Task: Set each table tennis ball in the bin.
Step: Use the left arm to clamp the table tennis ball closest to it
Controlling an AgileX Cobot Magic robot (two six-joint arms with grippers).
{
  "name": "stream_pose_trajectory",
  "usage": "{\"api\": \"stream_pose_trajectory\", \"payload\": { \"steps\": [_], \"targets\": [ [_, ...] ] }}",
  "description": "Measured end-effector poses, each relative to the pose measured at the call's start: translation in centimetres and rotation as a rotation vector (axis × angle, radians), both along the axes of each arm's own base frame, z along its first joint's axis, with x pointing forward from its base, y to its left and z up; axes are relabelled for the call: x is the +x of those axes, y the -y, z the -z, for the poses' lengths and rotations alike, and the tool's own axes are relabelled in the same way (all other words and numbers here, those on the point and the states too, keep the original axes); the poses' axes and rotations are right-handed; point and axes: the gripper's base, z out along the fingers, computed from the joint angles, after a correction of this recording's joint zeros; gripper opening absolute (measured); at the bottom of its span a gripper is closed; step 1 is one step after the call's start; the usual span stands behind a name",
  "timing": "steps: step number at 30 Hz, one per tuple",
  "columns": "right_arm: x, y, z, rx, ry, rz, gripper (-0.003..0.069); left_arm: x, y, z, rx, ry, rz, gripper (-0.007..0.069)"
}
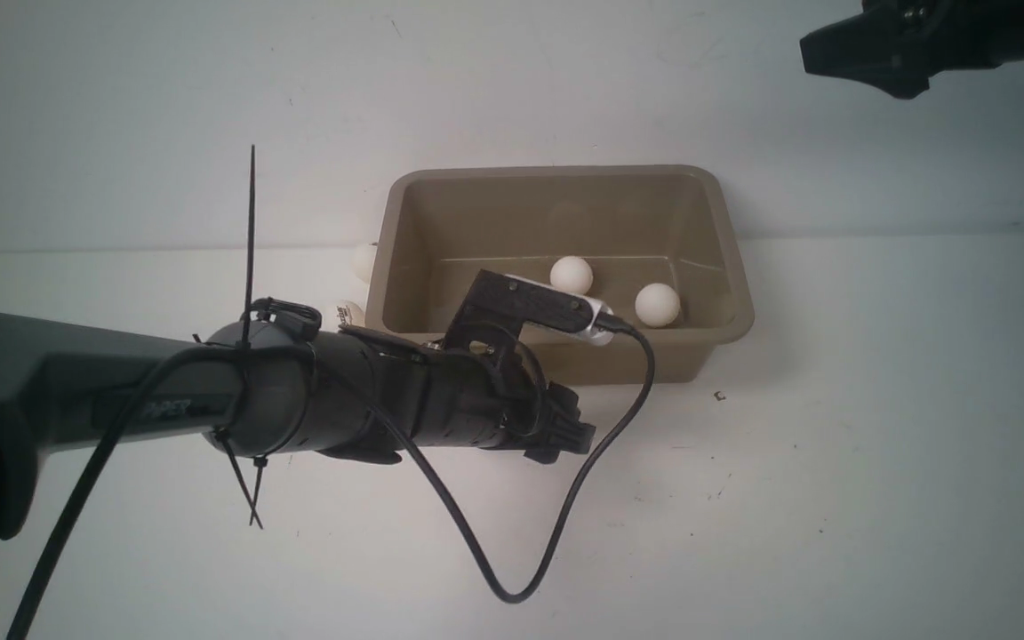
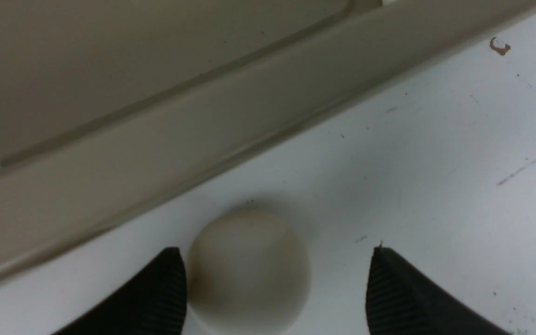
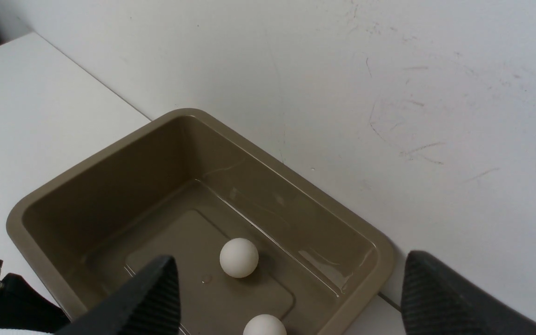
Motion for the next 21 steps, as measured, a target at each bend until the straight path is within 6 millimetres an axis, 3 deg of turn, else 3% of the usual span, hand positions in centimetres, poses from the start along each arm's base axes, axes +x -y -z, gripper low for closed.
{"api": "stream_pose_trajectory", "payload": {
  "steps": [3, 8, 12, 21],
  "targets": [
    [0.0, 0.0, 0.0, -0.003, 0.002, -0.001, 0.0579, 0.0, 0.1, 0.4, -0.003, -0.013, 0.002, 0.0436],
    [0.0, 0.0, 0.0, -0.005, 0.003, -0.003, 0.0579, -0.1, 0.3, 1.5, -0.010, -0.046, 0.017, 0.0311],
    [0.0, 0.0, 0.0, -0.006, 0.004, -0.004, 0.0579, -0.2, 0.6, 1.3, -0.034, -0.050, 0.041, 0.0313],
    [0.0, 0.0, 0.0, -0.013, 0.011, -0.007, 0.0579, -3.1, 3.4, -4.4, -0.198, 0.026, 0.241, 0.0313]
  ]
}}
